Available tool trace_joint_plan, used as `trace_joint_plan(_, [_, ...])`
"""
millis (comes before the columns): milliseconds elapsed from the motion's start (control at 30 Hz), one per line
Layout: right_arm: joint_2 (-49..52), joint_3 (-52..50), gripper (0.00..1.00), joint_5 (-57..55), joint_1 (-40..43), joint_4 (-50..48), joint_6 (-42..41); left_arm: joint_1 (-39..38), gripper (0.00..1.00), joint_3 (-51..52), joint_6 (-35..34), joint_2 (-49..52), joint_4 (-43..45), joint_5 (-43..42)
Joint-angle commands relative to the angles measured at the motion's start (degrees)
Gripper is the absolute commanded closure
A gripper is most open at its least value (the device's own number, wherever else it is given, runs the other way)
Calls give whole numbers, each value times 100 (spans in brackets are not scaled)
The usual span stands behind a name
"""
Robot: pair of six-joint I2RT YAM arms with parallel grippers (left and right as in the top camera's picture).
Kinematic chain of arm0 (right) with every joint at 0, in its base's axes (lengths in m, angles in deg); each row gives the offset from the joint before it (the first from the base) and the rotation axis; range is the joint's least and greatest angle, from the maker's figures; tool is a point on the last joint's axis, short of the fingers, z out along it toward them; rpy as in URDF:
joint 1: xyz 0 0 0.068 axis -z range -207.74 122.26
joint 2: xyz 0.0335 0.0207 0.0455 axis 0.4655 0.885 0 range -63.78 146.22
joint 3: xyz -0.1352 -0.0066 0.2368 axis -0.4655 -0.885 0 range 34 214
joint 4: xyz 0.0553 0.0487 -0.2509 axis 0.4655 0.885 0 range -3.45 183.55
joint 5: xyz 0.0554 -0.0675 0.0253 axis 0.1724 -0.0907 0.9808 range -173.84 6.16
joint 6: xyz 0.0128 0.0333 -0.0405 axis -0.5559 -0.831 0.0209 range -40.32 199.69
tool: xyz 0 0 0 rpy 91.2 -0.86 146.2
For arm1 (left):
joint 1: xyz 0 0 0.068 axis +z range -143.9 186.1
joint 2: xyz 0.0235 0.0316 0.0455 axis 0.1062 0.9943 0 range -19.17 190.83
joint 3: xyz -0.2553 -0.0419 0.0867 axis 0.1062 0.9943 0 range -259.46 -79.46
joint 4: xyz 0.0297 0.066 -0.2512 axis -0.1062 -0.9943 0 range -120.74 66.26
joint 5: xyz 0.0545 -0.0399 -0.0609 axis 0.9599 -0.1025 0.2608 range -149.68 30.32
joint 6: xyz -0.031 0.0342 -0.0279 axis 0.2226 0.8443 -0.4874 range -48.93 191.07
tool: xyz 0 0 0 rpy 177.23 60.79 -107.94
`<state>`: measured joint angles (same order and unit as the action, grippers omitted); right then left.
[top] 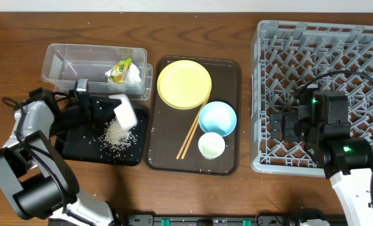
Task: Sort waste into correct bins and load items into the dishwasher rack
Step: 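Lift the rice bowl and tip the rice onto the black tray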
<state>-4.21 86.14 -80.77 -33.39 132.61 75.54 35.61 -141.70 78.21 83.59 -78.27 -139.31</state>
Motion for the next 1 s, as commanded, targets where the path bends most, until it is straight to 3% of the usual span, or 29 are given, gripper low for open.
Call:
trace_joint_plan(0, [-20, 118, 1, 39, -33, 9, -52, 181, 94, 20, -57, 31, -168, -396])
trace_joint_plan(200, [-20, 118, 1, 42, -33, 9, -52, 431, 94, 20, -52, 31, -525, -424])
trace_joint_plan(400, [-20, 118, 1, 39, -33, 9, -52, 518, 94, 20, -101, 31, -546, -1049])
trace_joint_plan(967, [-20, 118, 1, 39, -33, 11, -52, 518, 94, 20, -162, 31, -214, -407])
